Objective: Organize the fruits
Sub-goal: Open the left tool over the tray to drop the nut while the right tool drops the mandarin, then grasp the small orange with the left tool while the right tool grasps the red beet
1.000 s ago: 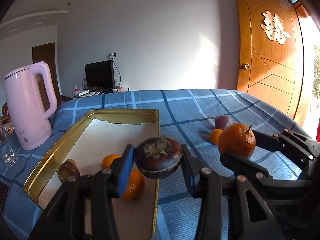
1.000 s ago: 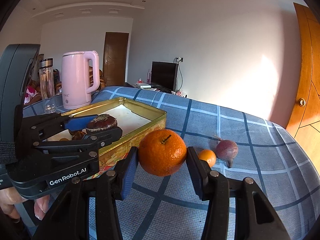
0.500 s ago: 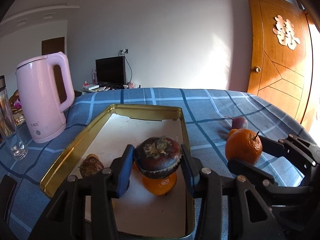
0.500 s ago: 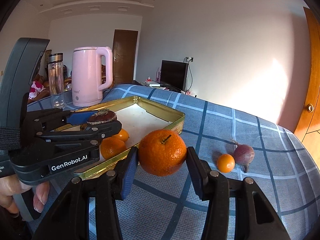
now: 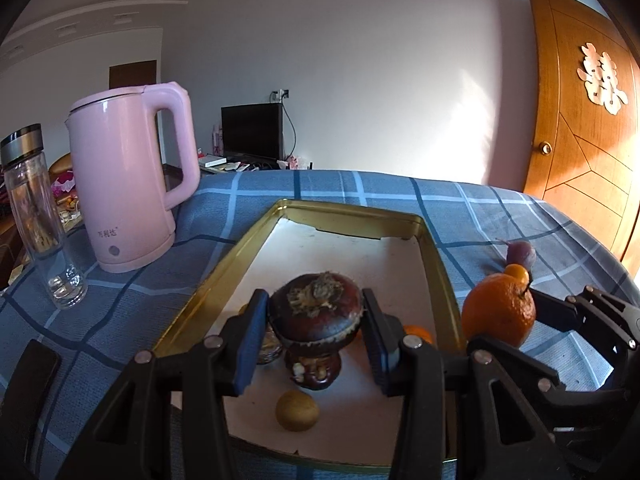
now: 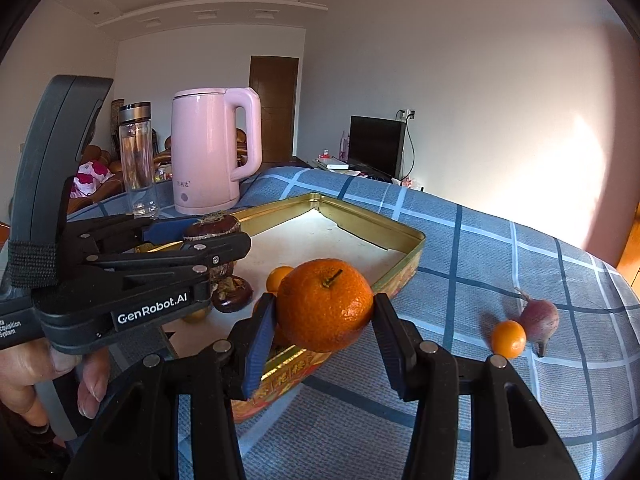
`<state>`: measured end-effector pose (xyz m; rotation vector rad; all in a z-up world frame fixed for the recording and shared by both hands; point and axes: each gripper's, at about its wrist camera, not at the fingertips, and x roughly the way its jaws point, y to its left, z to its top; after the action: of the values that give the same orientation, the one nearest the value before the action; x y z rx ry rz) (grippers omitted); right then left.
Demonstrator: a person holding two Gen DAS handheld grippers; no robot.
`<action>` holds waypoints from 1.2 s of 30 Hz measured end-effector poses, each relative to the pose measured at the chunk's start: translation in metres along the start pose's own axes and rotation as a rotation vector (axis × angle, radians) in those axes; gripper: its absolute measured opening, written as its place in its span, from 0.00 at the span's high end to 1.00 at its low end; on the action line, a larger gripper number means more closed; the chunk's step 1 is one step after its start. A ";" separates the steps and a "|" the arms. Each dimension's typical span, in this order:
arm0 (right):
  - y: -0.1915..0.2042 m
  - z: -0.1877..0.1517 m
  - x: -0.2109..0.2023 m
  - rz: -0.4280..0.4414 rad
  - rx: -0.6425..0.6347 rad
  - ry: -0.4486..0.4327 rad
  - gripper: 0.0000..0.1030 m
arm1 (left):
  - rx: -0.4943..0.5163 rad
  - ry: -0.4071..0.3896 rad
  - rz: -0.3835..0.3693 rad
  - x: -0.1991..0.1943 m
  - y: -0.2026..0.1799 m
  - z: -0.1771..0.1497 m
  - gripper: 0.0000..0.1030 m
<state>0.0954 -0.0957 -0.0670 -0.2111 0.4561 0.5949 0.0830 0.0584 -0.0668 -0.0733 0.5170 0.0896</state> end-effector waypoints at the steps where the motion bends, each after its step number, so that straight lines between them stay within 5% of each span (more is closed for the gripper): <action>1: 0.003 0.001 0.002 0.005 -0.006 0.002 0.51 | -0.009 0.006 0.010 0.001 0.005 0.001 0.54; 9: 0.029 0.009 0.018 0.058 -0.051 0.018 0.51 | -0.055 0.069 0.042 0.011 0.037 0.000 0.54; 26: 0.043 0.012 0.043 0.124 -0.087 0.117 0.48 | -0.043 0.137 0.044 0.019 0.041 -0.008 0.53; 36: 0.008 0.012 0.006 0.043 -0.078 0.072 0.42 | -0.002 0.092 0.015 -0.022 0.027 0.015 0.27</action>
<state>0.0995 -0.0824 -0.0596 -0.2982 0.5081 0.6497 0.0689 0.0851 -0.0440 -0.0754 0.6095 0.1021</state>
